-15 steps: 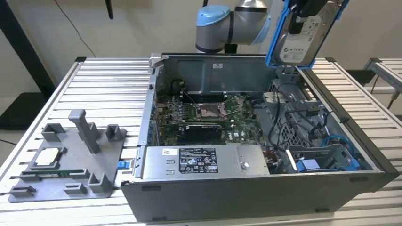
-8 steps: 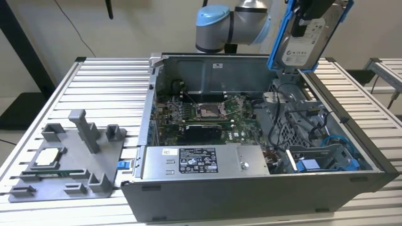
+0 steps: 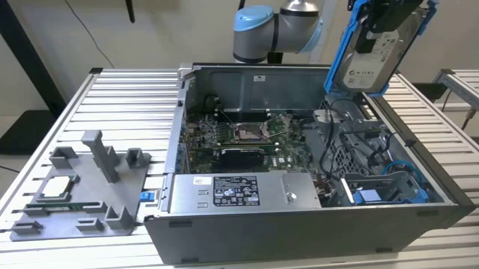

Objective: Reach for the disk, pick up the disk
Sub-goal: 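Pick up the disk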

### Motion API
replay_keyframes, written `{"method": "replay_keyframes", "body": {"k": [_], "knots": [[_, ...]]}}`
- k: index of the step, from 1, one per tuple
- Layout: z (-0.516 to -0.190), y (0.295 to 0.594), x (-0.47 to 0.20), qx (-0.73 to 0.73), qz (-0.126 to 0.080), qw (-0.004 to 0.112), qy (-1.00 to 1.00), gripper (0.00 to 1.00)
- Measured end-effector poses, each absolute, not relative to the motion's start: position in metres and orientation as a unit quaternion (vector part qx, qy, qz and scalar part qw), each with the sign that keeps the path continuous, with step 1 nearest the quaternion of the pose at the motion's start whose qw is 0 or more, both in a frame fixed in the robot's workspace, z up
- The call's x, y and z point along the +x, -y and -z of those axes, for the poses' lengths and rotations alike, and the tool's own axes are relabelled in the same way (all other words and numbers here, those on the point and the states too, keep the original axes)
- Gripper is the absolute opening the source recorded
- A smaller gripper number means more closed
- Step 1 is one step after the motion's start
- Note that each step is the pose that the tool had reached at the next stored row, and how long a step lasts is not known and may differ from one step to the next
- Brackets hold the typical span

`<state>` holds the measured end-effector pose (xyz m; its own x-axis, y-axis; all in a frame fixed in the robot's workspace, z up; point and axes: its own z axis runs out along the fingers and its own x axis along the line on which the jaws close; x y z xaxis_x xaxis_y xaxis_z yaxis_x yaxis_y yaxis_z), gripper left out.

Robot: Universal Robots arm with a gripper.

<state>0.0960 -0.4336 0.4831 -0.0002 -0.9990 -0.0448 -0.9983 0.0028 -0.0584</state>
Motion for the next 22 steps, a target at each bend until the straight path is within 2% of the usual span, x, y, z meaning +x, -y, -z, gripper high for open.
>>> {"method": "replay_keyframes", "body": {"k": [22], "knots": [[-0.483, 0.533, 0.097, -0.706, 0.005, 0.037, -0.707, 0.00]]}}
